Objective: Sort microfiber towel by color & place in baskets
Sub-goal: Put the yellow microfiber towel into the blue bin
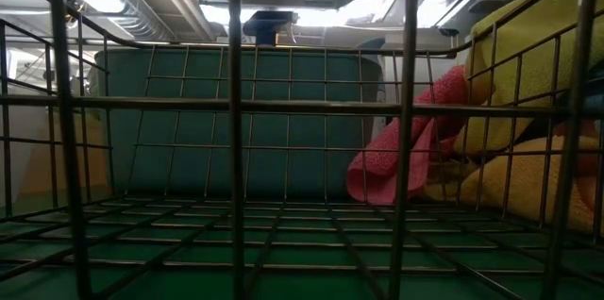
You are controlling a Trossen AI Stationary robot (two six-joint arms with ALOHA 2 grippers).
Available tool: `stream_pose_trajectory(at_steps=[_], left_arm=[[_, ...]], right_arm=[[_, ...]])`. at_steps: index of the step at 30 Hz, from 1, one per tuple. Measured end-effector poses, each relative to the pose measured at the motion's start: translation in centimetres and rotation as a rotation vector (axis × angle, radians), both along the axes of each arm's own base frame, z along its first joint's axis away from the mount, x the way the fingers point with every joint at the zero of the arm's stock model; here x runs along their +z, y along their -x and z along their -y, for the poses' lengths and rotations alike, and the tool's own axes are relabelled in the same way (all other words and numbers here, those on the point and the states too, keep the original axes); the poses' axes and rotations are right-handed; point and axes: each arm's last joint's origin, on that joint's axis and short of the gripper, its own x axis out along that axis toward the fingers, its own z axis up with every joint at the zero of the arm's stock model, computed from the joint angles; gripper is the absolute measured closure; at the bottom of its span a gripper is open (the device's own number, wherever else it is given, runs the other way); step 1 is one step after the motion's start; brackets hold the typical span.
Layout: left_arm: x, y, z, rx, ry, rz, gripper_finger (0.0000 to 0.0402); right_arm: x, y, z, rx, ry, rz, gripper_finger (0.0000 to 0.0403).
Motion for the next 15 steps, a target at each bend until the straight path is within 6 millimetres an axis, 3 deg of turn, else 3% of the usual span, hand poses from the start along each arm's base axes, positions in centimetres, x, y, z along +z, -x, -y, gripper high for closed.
stream_pose_trajectory(at_steps=[5,12,15], left_arm=[[0.4,0.3,-0.3,-0.036,-0.015,-0.006,0.0281],[3.4,3.2,-1.8,-0.041,-0.003,0.097,0.0281],[4.6,5.1,-3.1,-0.01,0.007,0.147,0.0281]], right_arm=[[-1.5,-0.6,-0.6,-0.006,0.032,-0.038,0.0224],[-1.7,-0.7,-0.5,-0.005,0.062,-0.031,0.0379],[-1.0,-0.6,-0.3,-0.008,0.061,-0.013,0.0385]])
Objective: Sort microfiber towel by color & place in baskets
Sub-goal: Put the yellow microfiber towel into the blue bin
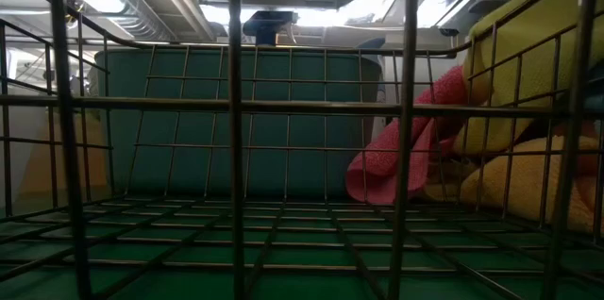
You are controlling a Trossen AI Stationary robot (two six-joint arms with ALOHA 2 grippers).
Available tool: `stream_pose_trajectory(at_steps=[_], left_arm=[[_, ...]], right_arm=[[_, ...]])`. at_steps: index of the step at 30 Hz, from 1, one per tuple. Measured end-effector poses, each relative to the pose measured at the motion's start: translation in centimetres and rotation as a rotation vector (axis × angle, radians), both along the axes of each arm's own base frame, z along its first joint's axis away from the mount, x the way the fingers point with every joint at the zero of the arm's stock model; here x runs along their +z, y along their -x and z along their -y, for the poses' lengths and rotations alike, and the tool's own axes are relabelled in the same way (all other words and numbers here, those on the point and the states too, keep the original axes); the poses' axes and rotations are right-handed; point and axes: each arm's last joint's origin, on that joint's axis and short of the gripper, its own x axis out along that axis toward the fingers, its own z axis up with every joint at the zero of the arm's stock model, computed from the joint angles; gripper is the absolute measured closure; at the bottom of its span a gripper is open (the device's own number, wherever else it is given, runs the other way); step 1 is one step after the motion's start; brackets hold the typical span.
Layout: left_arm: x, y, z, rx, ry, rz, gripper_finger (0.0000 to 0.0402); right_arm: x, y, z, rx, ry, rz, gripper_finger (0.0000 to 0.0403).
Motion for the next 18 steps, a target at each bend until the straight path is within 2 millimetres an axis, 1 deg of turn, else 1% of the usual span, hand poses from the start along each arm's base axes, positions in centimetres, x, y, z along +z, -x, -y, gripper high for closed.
stream_pose_trajectory(at_steps=[3,7,11,13,18], left_arm=[[0.7,1.9,-1.5,0.039,0.011,0.047,0.0281],[0.6,4.4,-3.4,0.103,0.025,0.125,0.0281],[-0.5,6.4,-4.8,0.164,0.026,0.152,0.0281],[-1.2,7.3,-5.3,0.188,0.024,0.154,0.0281],[-3.2,8.8,-6.1,0.227,0.022,0.152,0.0281]], right_arm=[[1.5,-0.4,0.6,-0.019,-0.002,0.006,0.0379],[4.6,-0.9,1.8,0.002,0.012,0.016,0.0397],[8.0,-1.7,3.3,0.031,0.027,0.091,0.0391],[9.8,-2.3,4.2,0.066,0.026,0.141,0.0396],[14.0,-3.7,7.1,0.115,0.046,0.3,0.0395]])
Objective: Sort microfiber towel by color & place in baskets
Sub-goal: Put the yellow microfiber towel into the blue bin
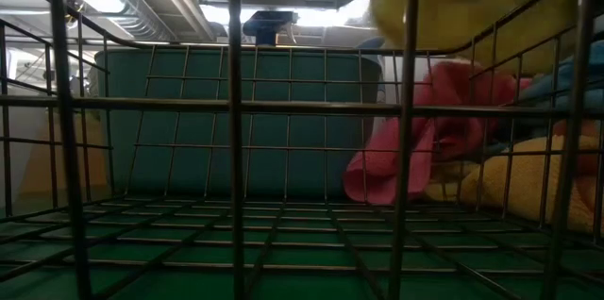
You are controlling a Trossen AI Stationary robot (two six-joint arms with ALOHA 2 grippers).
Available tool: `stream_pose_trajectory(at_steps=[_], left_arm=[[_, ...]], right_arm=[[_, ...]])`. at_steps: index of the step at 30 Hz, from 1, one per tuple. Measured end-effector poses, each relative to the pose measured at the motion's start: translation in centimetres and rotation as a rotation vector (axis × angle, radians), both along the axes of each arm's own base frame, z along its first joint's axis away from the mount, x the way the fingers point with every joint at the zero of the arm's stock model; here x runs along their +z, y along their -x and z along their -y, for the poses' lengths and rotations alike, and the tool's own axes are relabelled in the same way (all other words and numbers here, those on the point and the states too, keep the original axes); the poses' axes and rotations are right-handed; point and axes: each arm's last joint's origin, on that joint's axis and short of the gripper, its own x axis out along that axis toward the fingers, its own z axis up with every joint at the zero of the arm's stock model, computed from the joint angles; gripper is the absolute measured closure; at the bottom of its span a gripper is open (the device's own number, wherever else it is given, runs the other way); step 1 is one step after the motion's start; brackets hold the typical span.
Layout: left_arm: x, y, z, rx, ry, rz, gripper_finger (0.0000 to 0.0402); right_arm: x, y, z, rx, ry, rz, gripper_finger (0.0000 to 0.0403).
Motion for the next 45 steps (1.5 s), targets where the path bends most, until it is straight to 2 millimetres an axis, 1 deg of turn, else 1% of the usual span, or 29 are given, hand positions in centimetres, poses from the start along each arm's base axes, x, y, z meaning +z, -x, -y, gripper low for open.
stream_pose_trajectory(at_steps=[5,8,12,16,19,23,28,32,37,42,45], left_arm=[[-1.8,0.5,-0.3,0.023,0.004,-0.009,0.0281],[-2.6,0.5,-0.3,0.023,0.004,-0.011,0.0281],[-3.3,0.1,-0.3,0.02,0.002,-0.005,0.0281],[-3.6,0.0,-0.3,0.02,0.002,-0.01,0.0281],[-3.6,0.0,-0.3,0.025,0.005,-0.006,0.0281],[-3.6,0.0,-0.3,0.038,0.013,0.001,0.0281],[-3.6,0.0,-0.3,0.039,0.014,0.0,0.0281],[-3.6,0.0,-0.3,0.039,0.014,0.0,0.0281],[-3.6,0.1,-0.3,0.039,0.014,0.0,0.0281],[-3.6,0.2,-0.3,0.035,0.011,-0.004,0.0281],[-3.6,0.2,-0.3,0.034,0.011,-0.005,0.0281]], right_arm=[[3.4,-1.2,3.1,0.035,0.031,0.151,0.0399],[4.7,-2.1,4.7,0.063,0.057,0.241,0.0397],[5.7,-3.8,6.7,0.146,0.046,0.338,0.04],[5.4,-5.6,8.3,0.251,-0.007,0.372,0.0399],[4.1,-7.3,9.3,0.294,0.0,0.328,0.04],[1.9,-9.6,10.5,0.326,0.019,0.258,0.0399],[-2.3,-13.0,11.5,0.351,0.048,0.14,0.0401],[-5.8,-15.2,12.4,0.331,0.036,0.04,0.0399],[-10.1,-17.2,13.1,0.327,0.001,-0.08,0.04],[-13.8,-18.7,12.7,0.366,-0.083,-0.156,0.0397],[-15.8,-19.4,12.5,0.371,-0.097,-0.198,0.0397]])
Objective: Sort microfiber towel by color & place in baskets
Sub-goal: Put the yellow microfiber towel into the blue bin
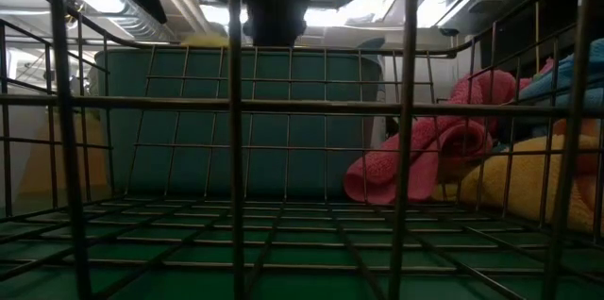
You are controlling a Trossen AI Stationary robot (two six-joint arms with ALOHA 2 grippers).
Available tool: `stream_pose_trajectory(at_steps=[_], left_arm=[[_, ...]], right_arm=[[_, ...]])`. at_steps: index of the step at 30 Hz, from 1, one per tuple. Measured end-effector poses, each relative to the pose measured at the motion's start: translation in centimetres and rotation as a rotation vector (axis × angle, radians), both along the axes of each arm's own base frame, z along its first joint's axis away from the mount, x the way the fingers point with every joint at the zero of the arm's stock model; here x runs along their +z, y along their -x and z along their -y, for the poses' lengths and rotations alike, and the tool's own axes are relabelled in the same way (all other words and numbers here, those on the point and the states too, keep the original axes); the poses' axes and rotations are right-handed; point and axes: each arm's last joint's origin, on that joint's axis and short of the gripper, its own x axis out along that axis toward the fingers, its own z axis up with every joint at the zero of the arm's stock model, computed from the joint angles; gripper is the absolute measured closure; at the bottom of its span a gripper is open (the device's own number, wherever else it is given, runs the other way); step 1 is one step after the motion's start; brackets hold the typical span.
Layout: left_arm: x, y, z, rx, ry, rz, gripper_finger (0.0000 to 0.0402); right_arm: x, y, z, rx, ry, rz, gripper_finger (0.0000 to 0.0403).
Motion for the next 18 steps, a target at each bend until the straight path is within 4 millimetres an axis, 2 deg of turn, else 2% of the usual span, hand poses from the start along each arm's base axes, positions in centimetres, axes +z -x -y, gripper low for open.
stream_pose_trajectory(at_steps=[6,14,18], left_arm=[[0.1,0.2,0.0,-0.007,-0.004,-0.002,0.0281],[0.1,0.2,0.0,-0.01,-0.008,0.005,0.0281],[0.1,0.2,0.0,-0.011,-0.008,0.006,0.0281]], right_arm=[[-2.3,-0.7,0.1,-0.006,0.006,-0.048,0.0396],[-4.1,-1.1,0.0,-0.008,0.007,-0.064,0.0393],[-4.3,-1.0,0.1,-0.008,0.008,-0.087,0.036]])
